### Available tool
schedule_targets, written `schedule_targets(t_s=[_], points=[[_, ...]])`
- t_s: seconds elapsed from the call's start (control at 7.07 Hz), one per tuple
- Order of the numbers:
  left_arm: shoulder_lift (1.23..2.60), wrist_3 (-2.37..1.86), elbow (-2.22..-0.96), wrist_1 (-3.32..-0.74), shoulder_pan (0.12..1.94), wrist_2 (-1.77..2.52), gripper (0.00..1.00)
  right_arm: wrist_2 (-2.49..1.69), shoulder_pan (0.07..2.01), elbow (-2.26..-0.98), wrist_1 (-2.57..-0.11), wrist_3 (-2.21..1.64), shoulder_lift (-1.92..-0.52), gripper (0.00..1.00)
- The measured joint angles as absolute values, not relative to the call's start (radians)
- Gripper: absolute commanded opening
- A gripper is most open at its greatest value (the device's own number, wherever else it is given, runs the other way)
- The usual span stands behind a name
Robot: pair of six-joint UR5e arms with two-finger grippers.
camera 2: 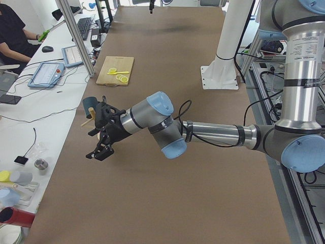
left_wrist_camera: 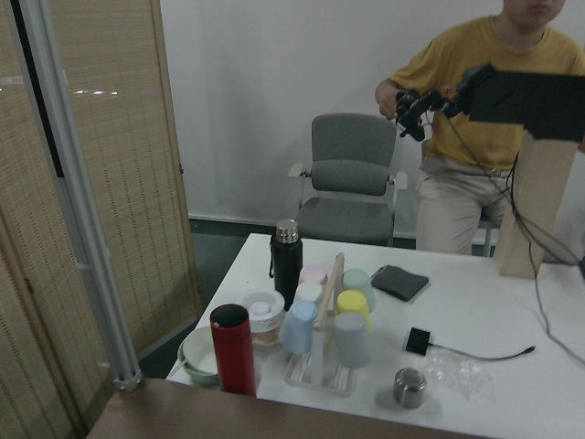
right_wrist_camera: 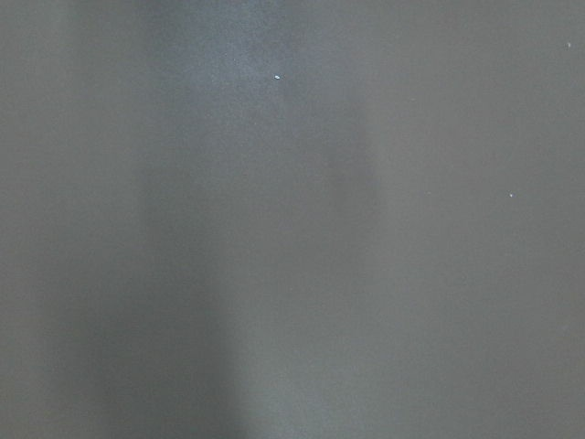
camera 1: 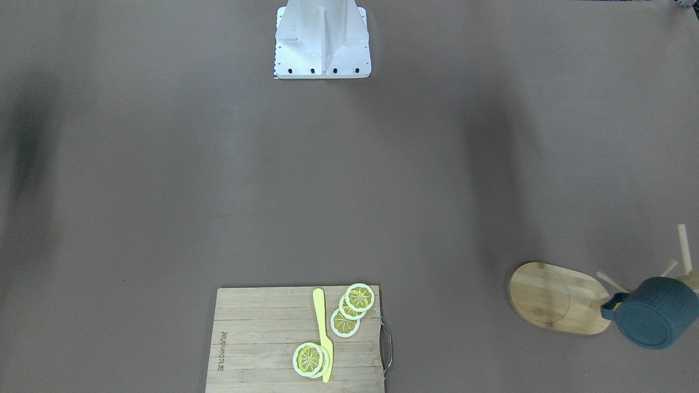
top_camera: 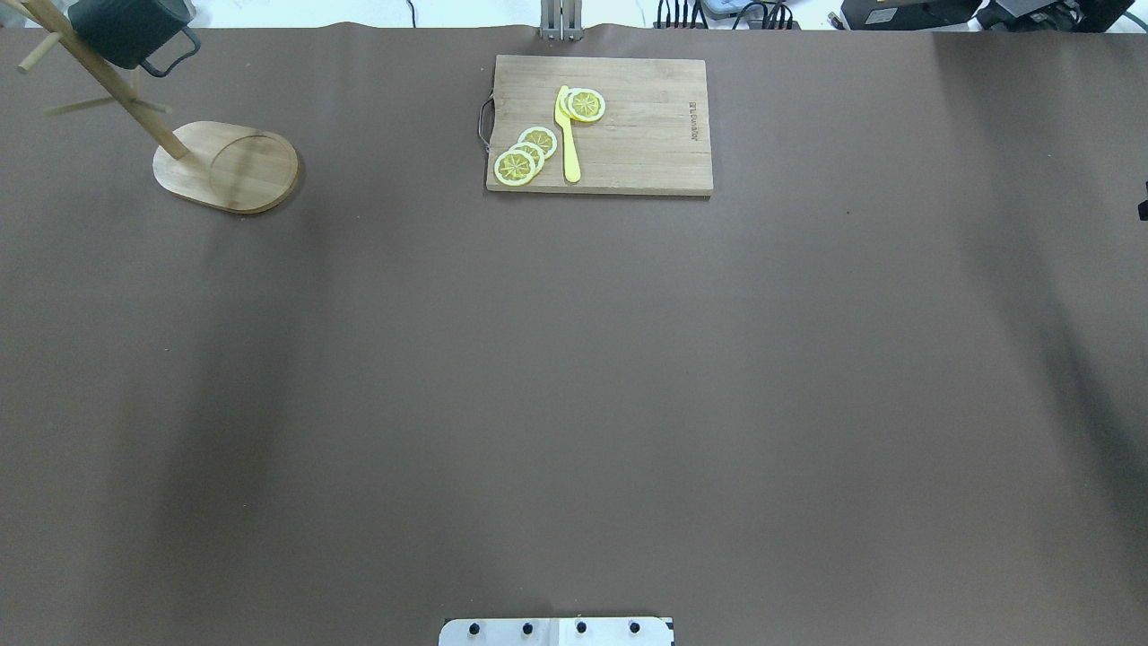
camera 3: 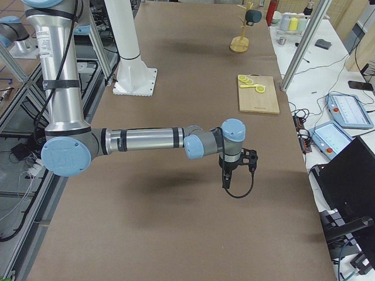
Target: Hang cup on storage rack
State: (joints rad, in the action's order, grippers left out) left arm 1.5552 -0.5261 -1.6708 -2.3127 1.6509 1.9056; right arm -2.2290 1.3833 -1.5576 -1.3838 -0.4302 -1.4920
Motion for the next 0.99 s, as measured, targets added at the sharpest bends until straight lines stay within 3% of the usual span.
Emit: schedule_targets(t_s=[0.57, 0.99], points=[[1.652, -0.292, -1.669, -1.751, 1.641, 2.188, 0.98, -2.267, 1.388, -1.557, -1.389, -0.441, -1.488, 1.0], [1.656, -0.275, -1.667, -1.653, 1.616, 2.267, 0.98, -2.396, 1.468, -1.562, -1.434, -0.451, -1.496, 1.0]])
